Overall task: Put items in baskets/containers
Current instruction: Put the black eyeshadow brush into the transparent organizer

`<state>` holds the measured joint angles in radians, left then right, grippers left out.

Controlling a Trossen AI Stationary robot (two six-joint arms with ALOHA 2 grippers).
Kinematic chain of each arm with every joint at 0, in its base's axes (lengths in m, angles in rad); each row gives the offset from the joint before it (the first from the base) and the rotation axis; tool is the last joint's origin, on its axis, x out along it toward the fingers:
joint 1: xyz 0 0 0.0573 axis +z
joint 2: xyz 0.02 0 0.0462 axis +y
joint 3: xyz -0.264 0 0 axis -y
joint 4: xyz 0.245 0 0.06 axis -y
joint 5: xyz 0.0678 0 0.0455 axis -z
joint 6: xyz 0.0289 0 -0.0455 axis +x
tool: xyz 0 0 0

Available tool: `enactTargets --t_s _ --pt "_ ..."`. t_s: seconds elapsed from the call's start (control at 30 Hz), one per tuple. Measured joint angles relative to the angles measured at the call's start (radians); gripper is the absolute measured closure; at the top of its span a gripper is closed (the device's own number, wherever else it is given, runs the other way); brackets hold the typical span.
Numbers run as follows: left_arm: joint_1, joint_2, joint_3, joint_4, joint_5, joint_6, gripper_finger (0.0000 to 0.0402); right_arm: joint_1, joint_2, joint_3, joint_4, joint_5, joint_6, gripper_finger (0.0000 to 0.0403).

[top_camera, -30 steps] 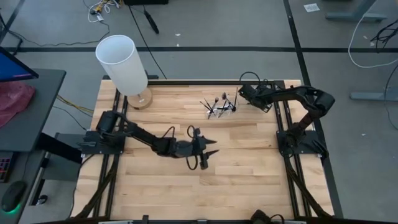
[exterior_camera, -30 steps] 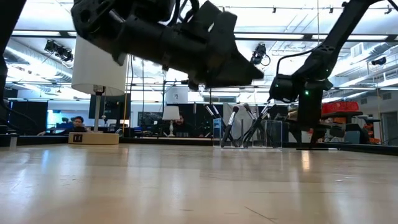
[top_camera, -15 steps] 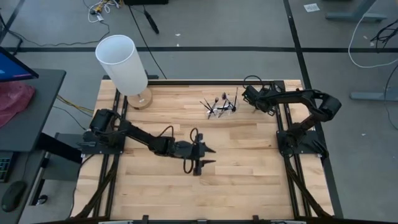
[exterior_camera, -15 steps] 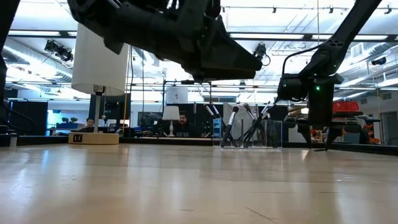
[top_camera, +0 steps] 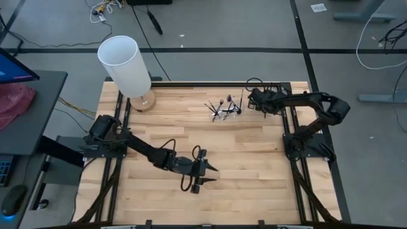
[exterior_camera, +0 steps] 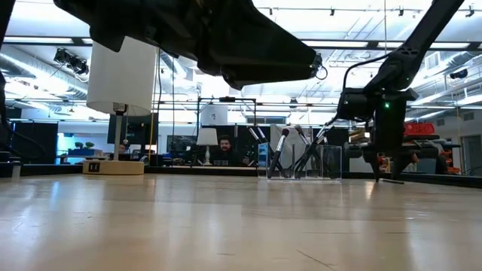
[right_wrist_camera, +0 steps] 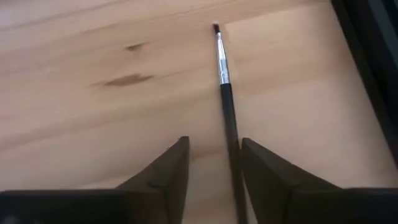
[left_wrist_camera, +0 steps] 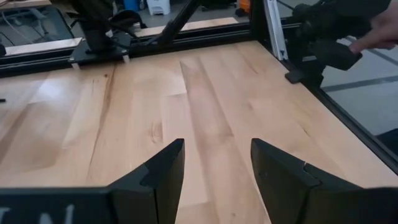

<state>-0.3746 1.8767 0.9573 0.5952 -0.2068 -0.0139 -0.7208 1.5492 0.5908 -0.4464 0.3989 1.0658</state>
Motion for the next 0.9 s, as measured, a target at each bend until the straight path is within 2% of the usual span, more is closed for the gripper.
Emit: enactTargets --t_s 0.2,0.33,0.47,0.57,0.73,0.9 --pt "-0.001 0.0 0.0 -0.003 -0.033 -0.028 0.0214 0.031 0.0 -0.019 0.031 0.021 -0.068 0.0331" --pt "0.006 0.0 0.0 -0.004 -0.034 -0.058 0.0214 0.063 -0.006 -0.078 0.103 0.089 -0.092 0.0389" --pt "0.014 0.001 0.0 -0.011 -0.035 -0.085 0.0214 0.079 -0.009 -0.099 0.127 0.119 -0.151 0.0391" --pt "0.015 0.001 0.0 -0.019 -0.035 -0.106 0.0214 0.086 -0.052 -0.104 0.113 0.083 -0.21 0.0397" --pt "0.015 0.001 0.0 -0.025 -0.035 -0.132 0.0214 0.125 -0.221 -0.121 0.005 0.005 -0.232 0.0399" --pt "0.037 -0.017 0.0 -0.043 -0.034 -0.16 0.0214 0.191 -0.413 -0.145 -0.057 0.045 -0.28 0.0401"
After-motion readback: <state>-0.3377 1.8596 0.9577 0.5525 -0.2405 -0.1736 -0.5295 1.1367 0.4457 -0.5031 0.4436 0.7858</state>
